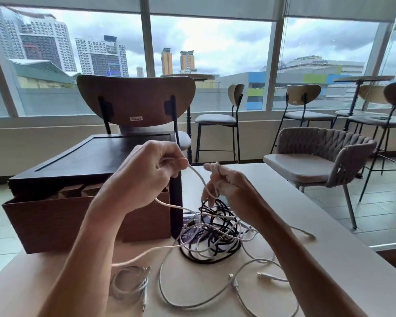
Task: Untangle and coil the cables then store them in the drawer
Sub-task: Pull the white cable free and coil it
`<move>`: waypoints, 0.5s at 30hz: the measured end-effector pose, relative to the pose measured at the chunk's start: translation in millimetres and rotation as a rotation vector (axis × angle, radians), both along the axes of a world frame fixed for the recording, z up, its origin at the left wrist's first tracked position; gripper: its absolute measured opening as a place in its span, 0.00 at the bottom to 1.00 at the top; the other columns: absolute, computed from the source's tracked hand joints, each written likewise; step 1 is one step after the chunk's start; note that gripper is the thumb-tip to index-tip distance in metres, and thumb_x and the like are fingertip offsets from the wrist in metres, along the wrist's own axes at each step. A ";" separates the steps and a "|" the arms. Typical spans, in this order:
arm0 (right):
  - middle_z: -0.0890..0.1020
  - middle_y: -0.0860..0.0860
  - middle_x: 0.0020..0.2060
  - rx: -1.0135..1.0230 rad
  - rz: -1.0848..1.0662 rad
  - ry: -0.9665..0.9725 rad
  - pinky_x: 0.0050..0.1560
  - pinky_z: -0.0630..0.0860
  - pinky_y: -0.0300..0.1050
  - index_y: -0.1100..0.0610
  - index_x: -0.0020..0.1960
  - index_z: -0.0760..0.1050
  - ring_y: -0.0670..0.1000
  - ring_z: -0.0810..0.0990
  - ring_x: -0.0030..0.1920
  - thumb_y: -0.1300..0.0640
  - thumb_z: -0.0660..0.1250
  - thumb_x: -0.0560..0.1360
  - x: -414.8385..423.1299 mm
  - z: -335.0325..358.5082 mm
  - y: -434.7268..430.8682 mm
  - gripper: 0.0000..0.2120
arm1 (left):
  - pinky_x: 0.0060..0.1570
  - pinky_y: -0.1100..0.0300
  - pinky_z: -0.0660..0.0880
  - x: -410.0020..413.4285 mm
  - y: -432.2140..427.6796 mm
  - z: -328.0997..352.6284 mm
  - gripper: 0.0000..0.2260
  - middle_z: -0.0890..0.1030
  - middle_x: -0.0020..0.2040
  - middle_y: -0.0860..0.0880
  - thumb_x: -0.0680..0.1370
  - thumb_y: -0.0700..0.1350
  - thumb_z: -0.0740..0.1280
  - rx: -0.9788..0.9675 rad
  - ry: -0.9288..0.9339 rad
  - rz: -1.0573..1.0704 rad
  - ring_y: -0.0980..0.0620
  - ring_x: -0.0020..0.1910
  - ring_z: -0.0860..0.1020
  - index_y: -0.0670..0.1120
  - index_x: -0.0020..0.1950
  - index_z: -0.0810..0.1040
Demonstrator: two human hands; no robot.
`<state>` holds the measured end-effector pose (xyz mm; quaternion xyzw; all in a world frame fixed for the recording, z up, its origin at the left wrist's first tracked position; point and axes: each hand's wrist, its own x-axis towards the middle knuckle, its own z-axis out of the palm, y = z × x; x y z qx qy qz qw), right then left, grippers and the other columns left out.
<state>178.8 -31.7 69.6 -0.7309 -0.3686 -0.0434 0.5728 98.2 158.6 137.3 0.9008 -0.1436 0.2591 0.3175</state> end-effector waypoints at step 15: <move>0.71 0.47 0.28 0.291 0.543 0.393 0.33 0.59 0.41 0.64 0.56 0.78 0.43 0.62 0.26 0.56 0.56 0.83 -16.6 15.6 -9.0 0.15 | 0.31 0.72 0.68 20.9 -3.5 -18.7 0.10 0.77 0.29 0.55 0.76 0.52 0.72 -0.302 -0.255 0.164 0.60 0.28 0.73 0.50 0.37 0.80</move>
